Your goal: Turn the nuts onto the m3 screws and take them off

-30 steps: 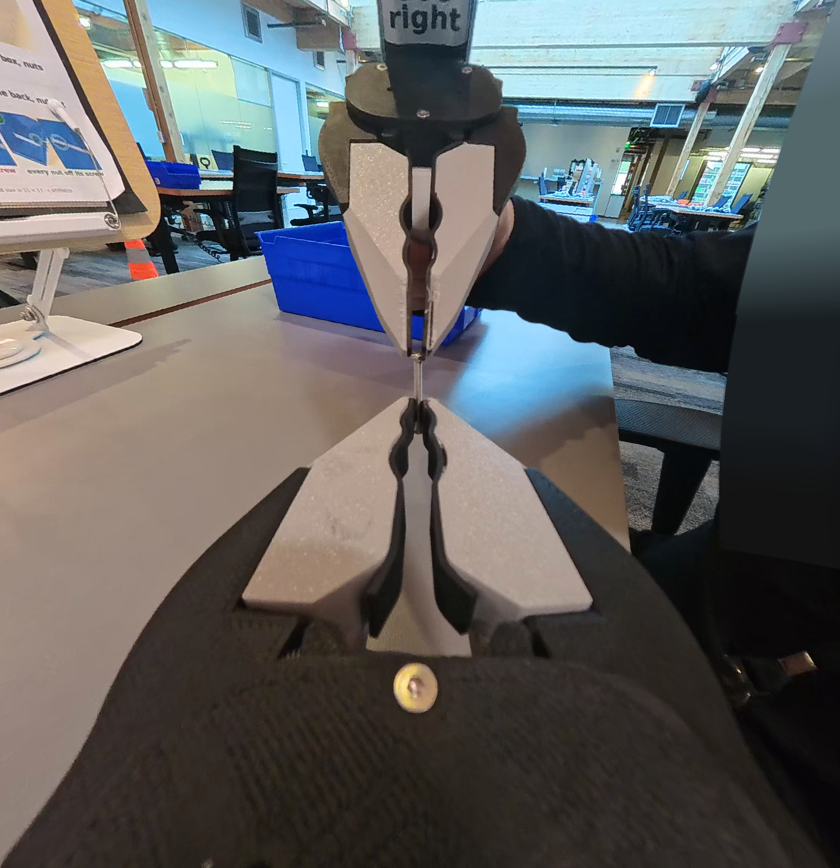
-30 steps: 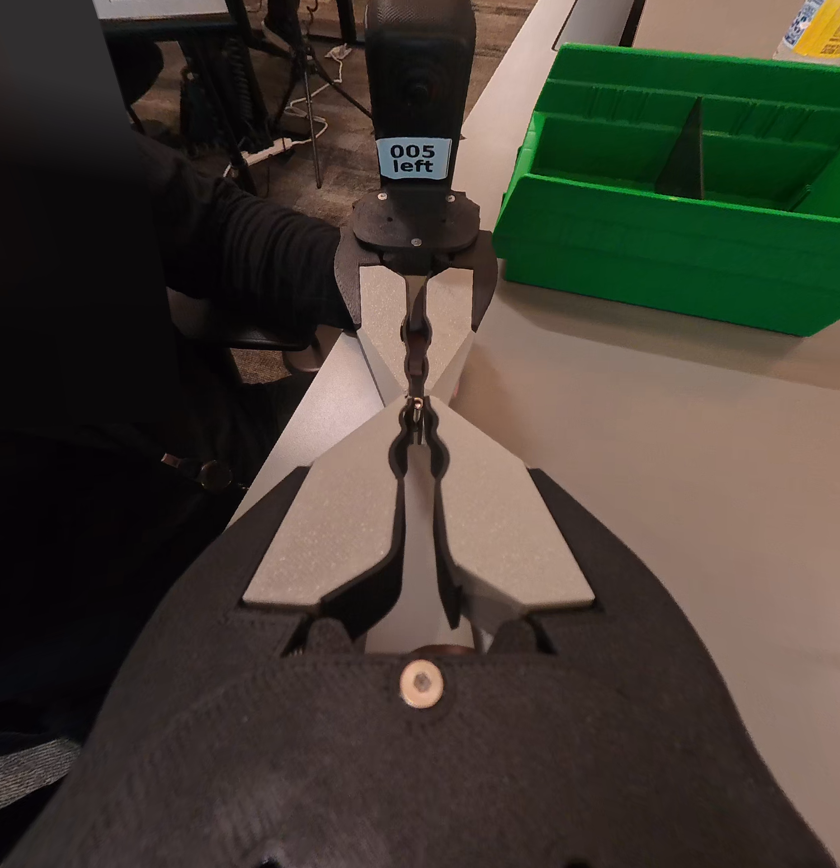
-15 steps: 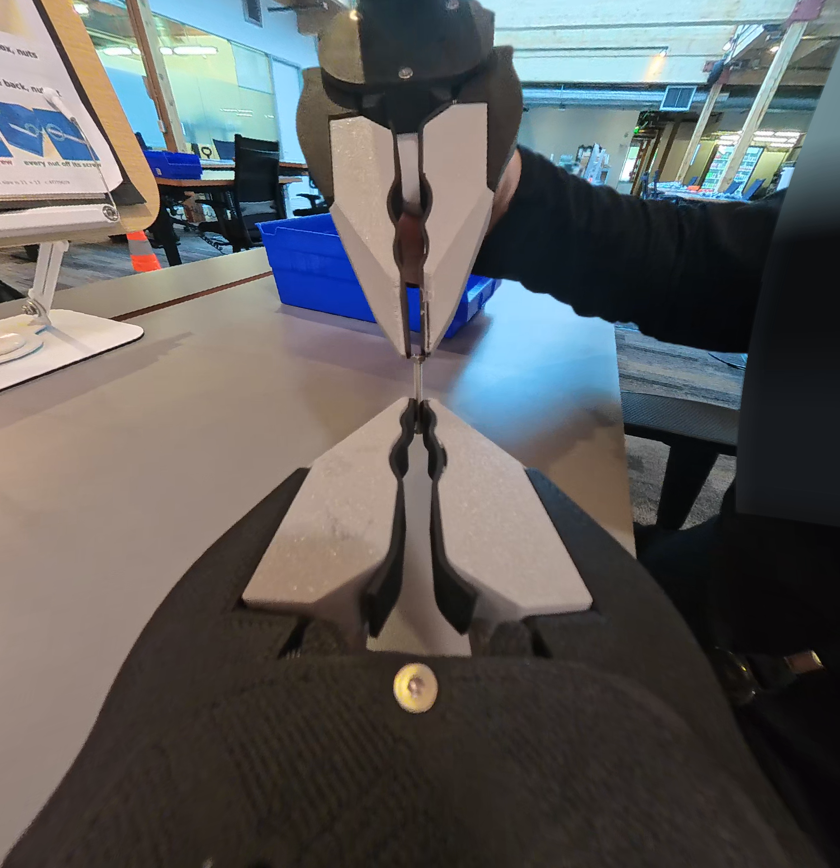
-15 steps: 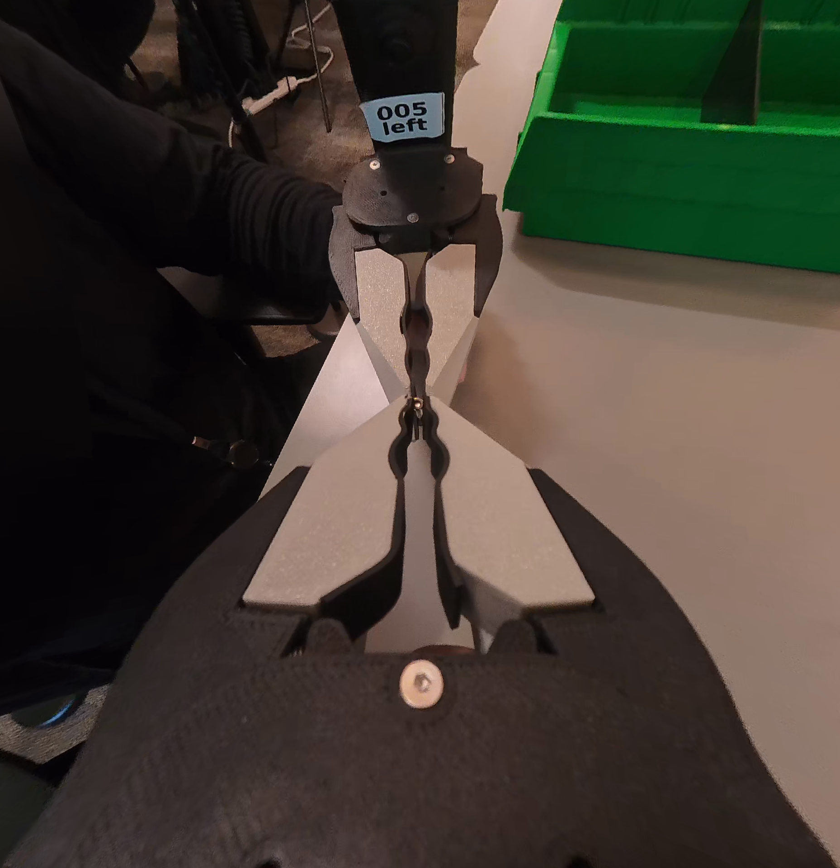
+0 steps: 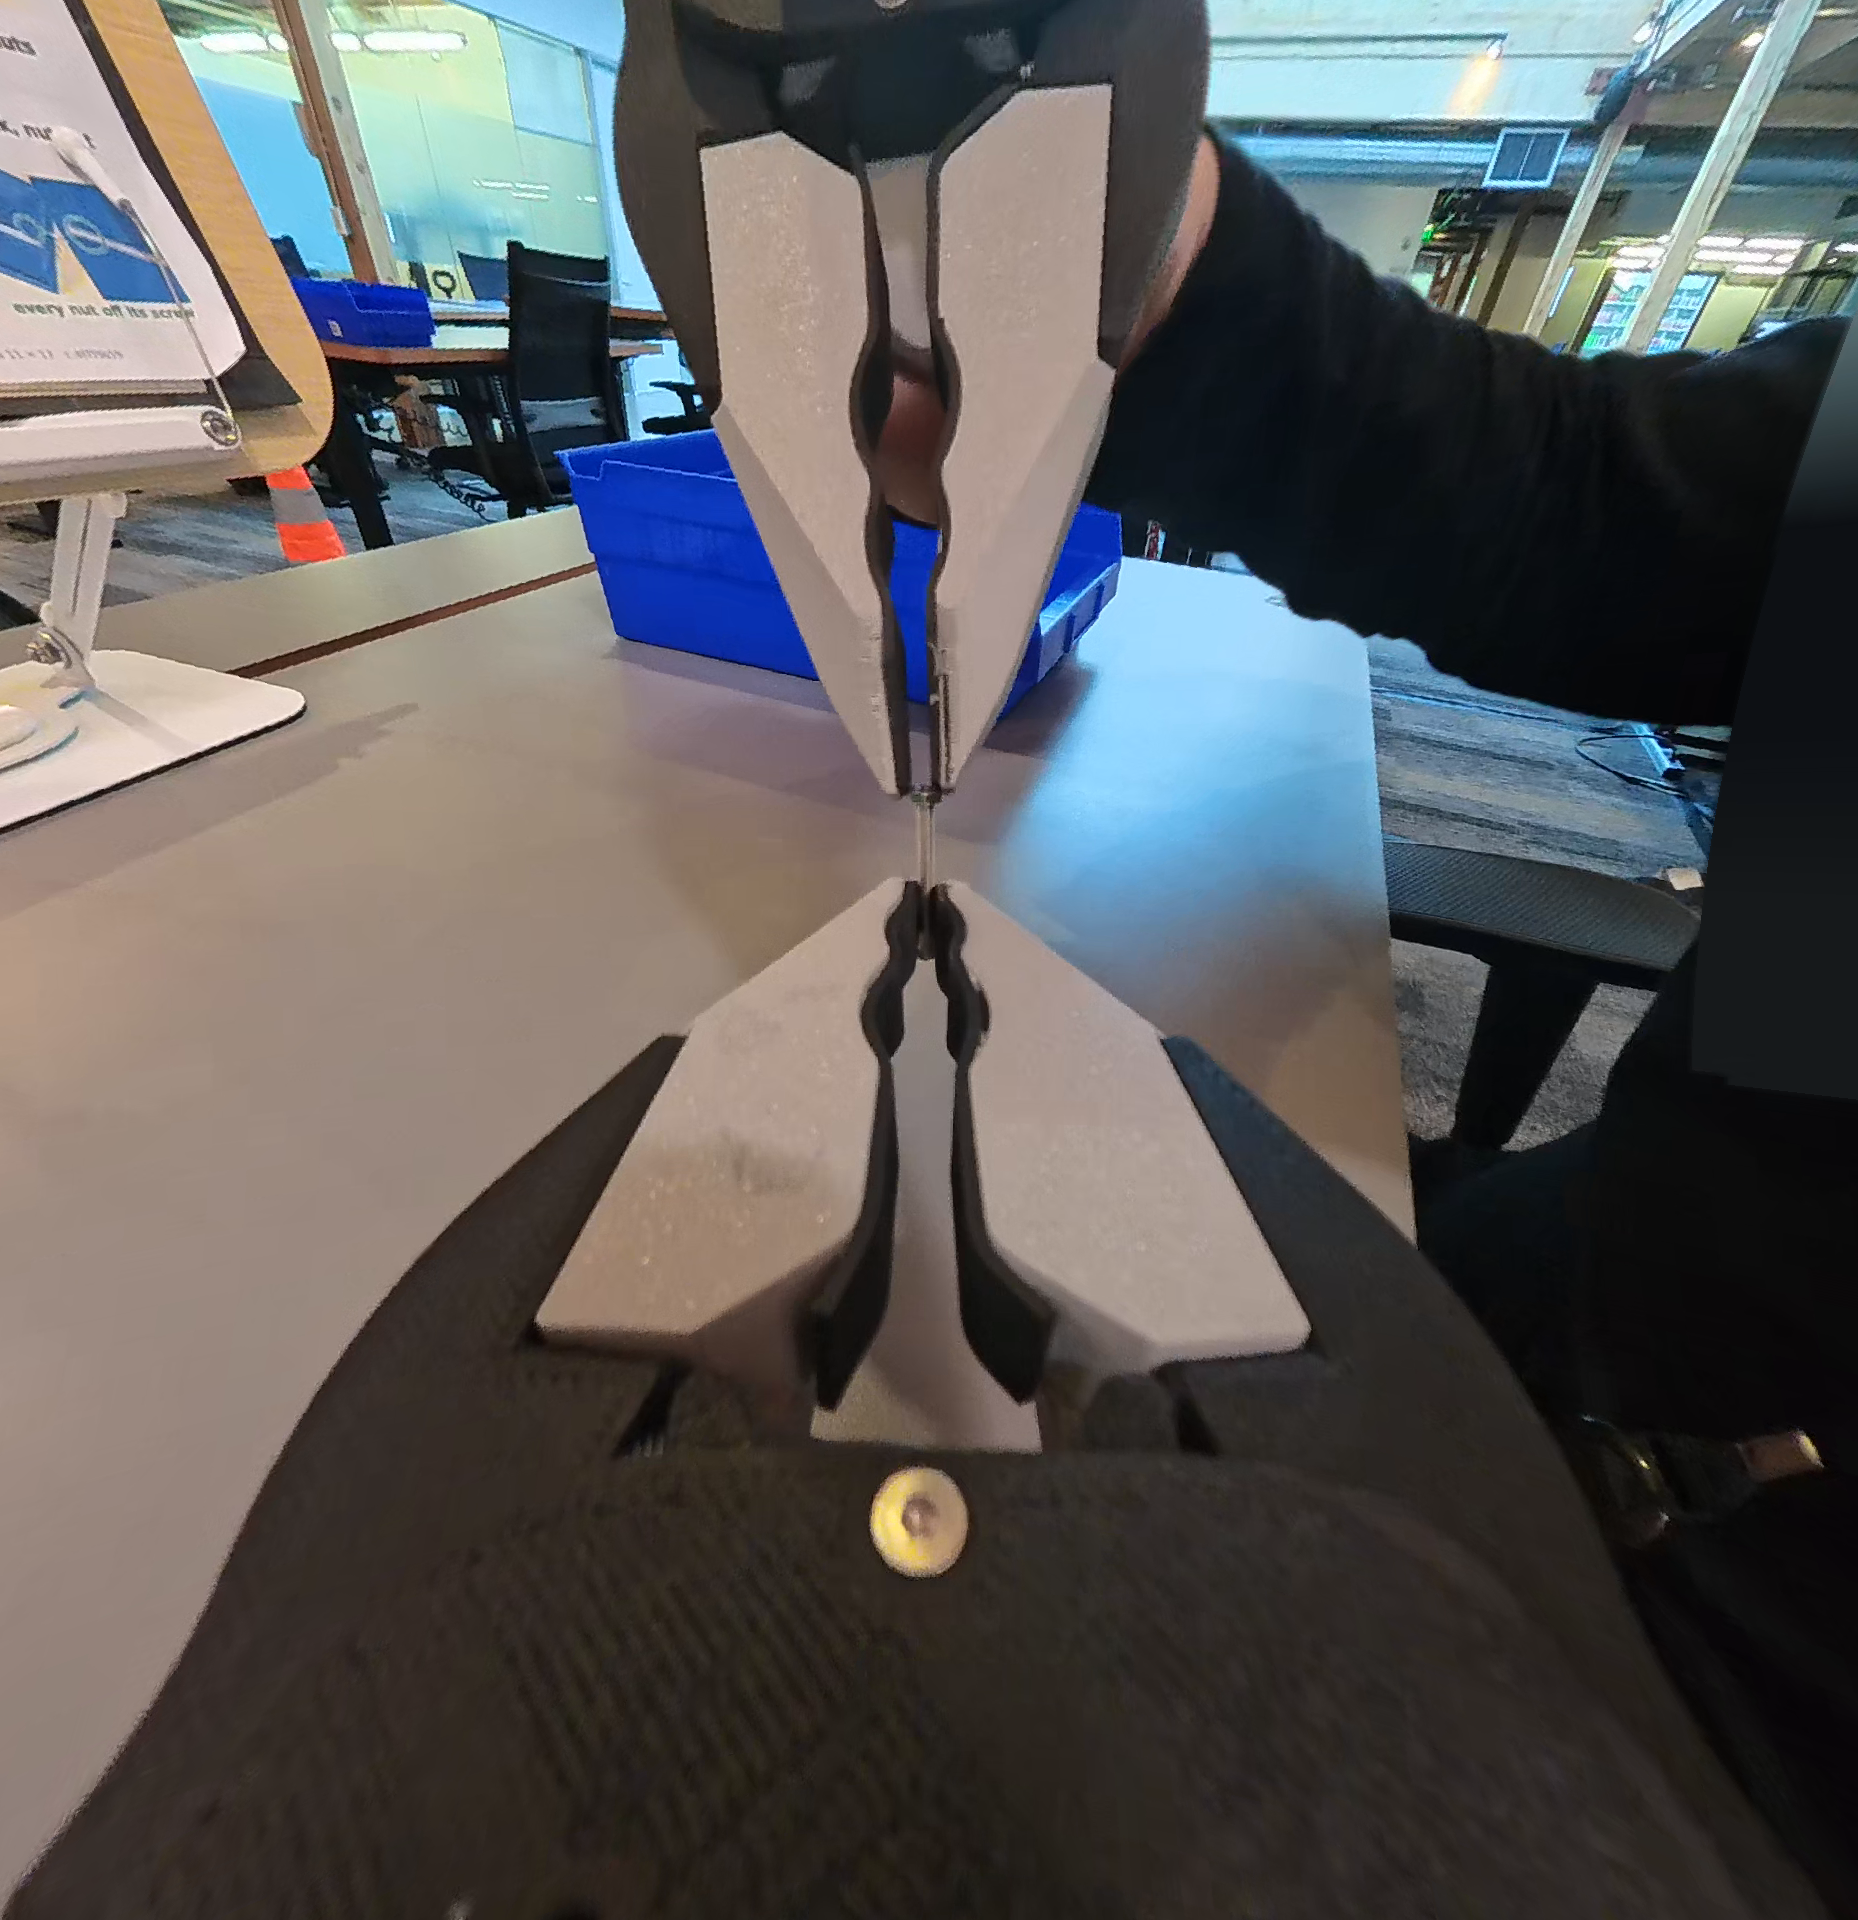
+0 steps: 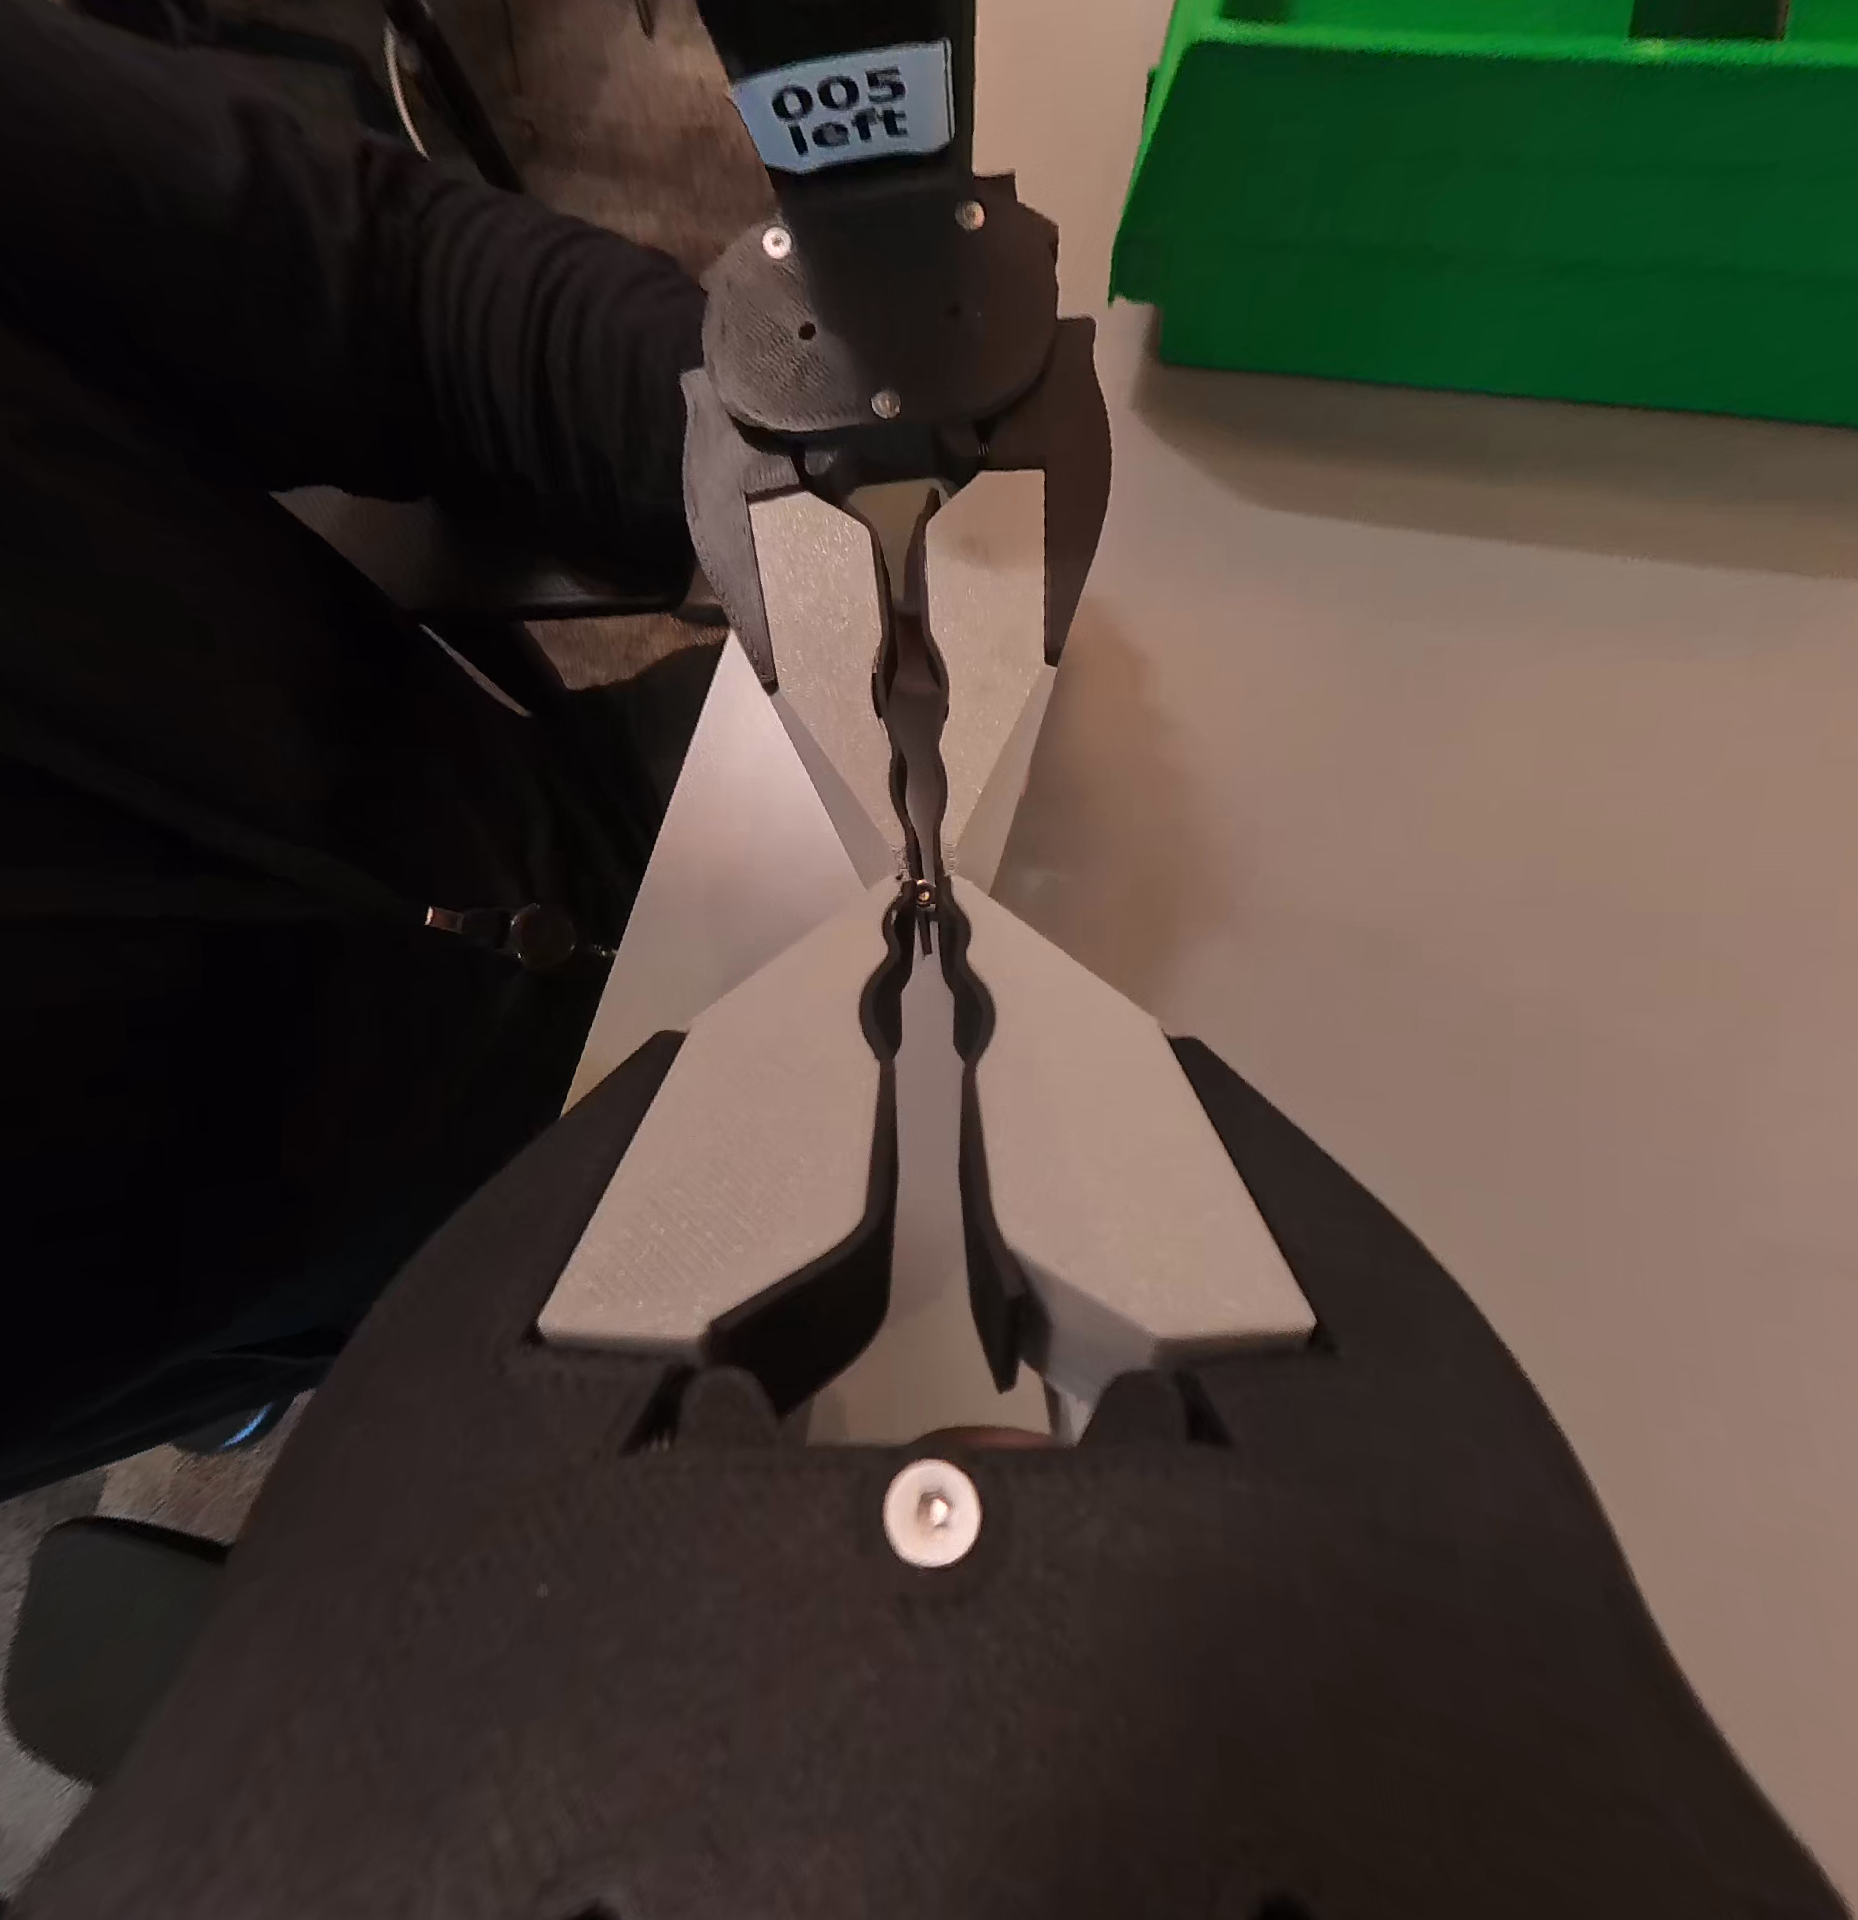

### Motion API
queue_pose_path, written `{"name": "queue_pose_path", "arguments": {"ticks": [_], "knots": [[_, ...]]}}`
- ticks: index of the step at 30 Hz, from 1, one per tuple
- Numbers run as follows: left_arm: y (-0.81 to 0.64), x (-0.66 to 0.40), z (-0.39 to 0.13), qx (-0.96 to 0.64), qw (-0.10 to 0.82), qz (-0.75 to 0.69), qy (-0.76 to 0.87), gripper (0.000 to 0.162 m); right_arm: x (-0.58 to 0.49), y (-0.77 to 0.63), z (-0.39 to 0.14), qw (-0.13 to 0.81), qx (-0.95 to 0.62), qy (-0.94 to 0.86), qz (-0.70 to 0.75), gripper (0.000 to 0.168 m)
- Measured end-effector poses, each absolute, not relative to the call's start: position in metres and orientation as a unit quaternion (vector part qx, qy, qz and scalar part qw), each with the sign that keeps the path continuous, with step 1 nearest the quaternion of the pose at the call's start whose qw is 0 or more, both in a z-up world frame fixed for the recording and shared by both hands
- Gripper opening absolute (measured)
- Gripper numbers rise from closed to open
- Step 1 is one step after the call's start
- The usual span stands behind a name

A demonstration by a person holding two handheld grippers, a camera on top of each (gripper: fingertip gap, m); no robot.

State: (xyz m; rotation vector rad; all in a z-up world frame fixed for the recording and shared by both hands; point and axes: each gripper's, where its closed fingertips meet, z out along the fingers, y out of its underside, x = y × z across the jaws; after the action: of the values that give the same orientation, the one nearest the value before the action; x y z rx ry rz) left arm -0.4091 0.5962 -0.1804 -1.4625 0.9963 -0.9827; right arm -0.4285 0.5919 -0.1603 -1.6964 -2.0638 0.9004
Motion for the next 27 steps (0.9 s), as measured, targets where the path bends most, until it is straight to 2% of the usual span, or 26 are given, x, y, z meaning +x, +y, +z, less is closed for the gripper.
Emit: {"name": "queue_pose_path", "arguments": {"ticks": [15, 27], "knots": [[0.609, -0.41, -0.187, -0.645, 0.541, -0.363, 0.4, 0.0, -0.428, 0.605, -0.168, 0.134, -0.657, -0.721, 0.177, 0.001], [0.623, -0.414, -0.192, -0.67, 0.574, -0.278, 0.381, 0.0, -0.429, 0.615, -0.172, 0.085, -0.749, -0.629, 0.19, 0.001]]}}
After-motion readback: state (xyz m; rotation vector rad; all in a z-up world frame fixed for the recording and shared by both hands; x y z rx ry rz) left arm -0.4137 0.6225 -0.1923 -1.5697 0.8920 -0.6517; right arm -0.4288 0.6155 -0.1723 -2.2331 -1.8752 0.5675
